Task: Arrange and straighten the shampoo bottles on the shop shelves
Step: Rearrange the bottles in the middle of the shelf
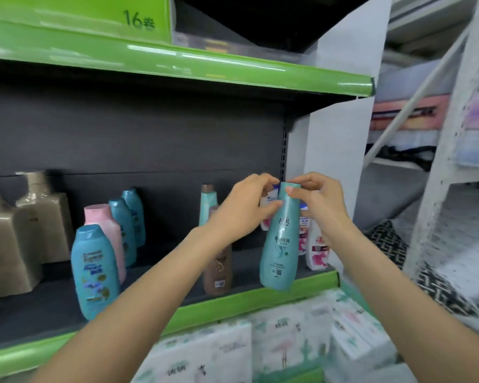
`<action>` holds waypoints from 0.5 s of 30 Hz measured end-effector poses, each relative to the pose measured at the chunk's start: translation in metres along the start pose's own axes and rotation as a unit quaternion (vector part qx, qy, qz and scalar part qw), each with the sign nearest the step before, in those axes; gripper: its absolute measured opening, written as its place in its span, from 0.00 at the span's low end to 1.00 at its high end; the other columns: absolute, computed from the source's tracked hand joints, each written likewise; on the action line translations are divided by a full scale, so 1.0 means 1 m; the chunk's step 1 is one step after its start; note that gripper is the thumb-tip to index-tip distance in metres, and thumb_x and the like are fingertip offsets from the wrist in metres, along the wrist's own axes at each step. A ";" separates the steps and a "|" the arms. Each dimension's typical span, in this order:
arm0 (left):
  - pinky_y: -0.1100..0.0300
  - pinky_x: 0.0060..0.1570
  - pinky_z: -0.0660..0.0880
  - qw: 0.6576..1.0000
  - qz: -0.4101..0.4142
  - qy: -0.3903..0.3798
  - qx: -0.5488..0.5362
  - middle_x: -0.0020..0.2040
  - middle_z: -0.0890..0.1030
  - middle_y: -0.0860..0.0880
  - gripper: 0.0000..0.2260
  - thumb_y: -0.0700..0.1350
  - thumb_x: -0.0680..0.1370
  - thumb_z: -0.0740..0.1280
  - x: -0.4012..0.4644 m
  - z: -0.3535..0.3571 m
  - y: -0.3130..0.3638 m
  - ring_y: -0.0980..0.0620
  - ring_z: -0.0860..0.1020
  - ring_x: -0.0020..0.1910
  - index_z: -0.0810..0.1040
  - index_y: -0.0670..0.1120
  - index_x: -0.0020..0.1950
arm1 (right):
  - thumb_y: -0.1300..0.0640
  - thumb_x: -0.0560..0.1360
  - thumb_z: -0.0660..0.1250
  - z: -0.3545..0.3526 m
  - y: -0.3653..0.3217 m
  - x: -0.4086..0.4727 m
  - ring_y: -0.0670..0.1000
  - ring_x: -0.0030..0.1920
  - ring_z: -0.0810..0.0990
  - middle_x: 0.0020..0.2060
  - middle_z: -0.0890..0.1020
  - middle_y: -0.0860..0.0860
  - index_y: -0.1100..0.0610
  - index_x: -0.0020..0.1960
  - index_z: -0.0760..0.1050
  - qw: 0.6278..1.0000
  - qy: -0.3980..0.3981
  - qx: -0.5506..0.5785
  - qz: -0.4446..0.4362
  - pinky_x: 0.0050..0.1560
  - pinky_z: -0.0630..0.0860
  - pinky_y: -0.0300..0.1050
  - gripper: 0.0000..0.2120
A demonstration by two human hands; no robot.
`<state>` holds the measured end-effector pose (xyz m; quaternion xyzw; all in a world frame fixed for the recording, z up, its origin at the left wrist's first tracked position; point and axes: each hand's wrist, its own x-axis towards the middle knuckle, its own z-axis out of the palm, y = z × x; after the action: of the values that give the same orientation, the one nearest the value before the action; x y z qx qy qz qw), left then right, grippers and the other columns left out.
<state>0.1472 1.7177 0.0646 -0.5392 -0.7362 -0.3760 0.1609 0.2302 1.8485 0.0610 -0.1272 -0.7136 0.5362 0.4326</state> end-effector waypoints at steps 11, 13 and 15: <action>0.55 0.53 0.77 0.971 -0.125 -0.177 -0.104 0.50 0.82 0.54 0.14 0.51 0.72 0.72 -0.075 0.015 0.026 0.56 0.80 0.49 0.77 0.50 0.56 | 0.64 0.73 0.69 -0.058 -0.016 -0.052 0.48 0.34 0.81 0.42 0.80 0.55 0.58 0.44 0.78 0.982 -0.005 0.177 0.069 0.34 0.79 0.43 0.03; 0.58 0.47 0.78 0.963 -0.146 -0.185 -0.129 0.48 0.82 0.53 0.14 0.50 0.72 0.72 -0.090 0.015 0.033 0.56 0.80 0.44 0.77 0.49 0.56 | 0.65 0.73 0.68 -0.063 -0.017 -0.058 0.49 0.35 0.80 0.44 0.80 0.57 0.58 0.44 0.78 0.977 -0.015 0.198 0.079 0.33 0.79 0.43 0.04; 0.57 0.42 0.78 0.964 -0.162 -0.151 -0.146 0.47 0.82 0.50 0.13 0.49 0.72 0.72 -0.104 0.015 0.040 0.54 0.80 0.42 0.77 0.48 0.55 | 0.65 0.74 0.68 -0.066 -0.017 -0.064 0.50 0.37 0.81 0.47 0.79 0.58 0.57 0.44 0.77 0.973 -0.032 0.211 0.087 0.36 0.81 0.45 0.03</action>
<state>0.2243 1.6645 0.0032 -0.4811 -0.7666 -0.4146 -0.0949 0.3224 1.8436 0.0487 -0.0772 -0.5843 0.7137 0.3786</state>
